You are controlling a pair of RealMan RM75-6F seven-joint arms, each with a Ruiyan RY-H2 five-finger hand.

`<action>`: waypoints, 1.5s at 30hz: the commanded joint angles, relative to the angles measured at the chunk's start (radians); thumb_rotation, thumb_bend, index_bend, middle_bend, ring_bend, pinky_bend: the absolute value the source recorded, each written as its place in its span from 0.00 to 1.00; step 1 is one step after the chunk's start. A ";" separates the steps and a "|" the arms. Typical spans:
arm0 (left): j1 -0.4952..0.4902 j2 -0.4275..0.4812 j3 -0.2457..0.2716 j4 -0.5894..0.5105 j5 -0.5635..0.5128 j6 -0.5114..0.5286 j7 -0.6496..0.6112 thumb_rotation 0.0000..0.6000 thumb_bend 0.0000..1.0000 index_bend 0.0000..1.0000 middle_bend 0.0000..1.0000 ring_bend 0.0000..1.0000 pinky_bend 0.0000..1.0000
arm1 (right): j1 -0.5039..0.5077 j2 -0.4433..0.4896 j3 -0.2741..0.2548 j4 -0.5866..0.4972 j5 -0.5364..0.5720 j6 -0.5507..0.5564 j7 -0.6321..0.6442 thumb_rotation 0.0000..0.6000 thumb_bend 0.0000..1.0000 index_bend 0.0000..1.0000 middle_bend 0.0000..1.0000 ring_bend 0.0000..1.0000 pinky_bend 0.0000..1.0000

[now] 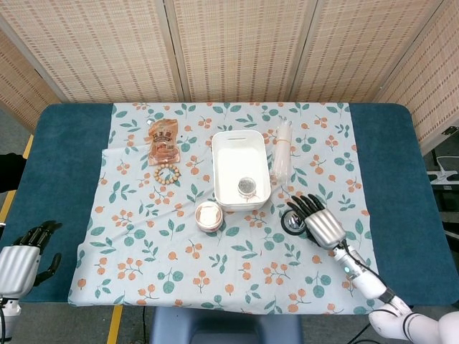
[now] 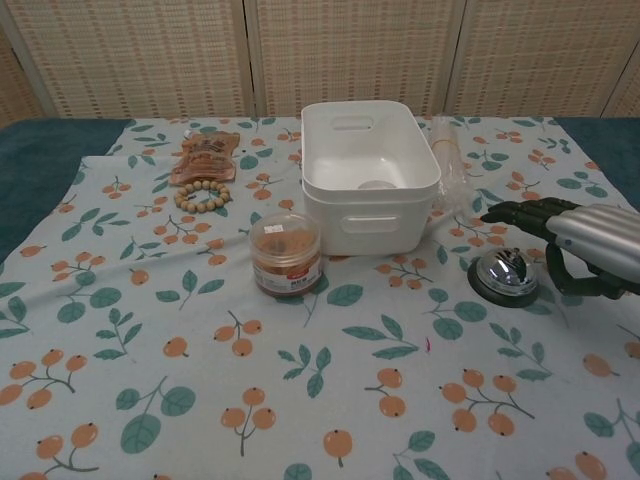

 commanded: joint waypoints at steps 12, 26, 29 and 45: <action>0.000 0.001 0.002 0.000 0.007 0.002 -0.002 1.00 0.42 0.20 0.18 0.24 0.47 | 0.023 -0.078 -0.050 0.126 -0.013 0.000 0.070 1.00 1.00 0.00 0.00 0.00 0.00; 0.000 0.001 0.001 0.001 0.005 0.000 -0.002 1.00 0.42 0.20 0.18 0.24 0.47 | 0.012 -0.094 -0.066 0.184 -0.019 0.068 0.098 1.00 1.00 0.00 0.00 0.00 0.00; 0.000 0.001 0.001 0.001 0.005 0.002 -0.002 1.00 0.42 0.20 0.19 0.24 0.47 | -0.013 -0.036 -0.058 0.101 -0.023 0.147 0.064 1.00 1.00 0.00 0.00 0.00 0.00; 0.000 -0.002 0.006 -0.009 0.016 0.002 0.017 1.00 0.42 0.20 0.18 0.24 0.47 | -0.255 0.327 -0.087 -0.302 0.078 0.348 -0.236 1.00 1.00 0.00 0.00 0.00 0.00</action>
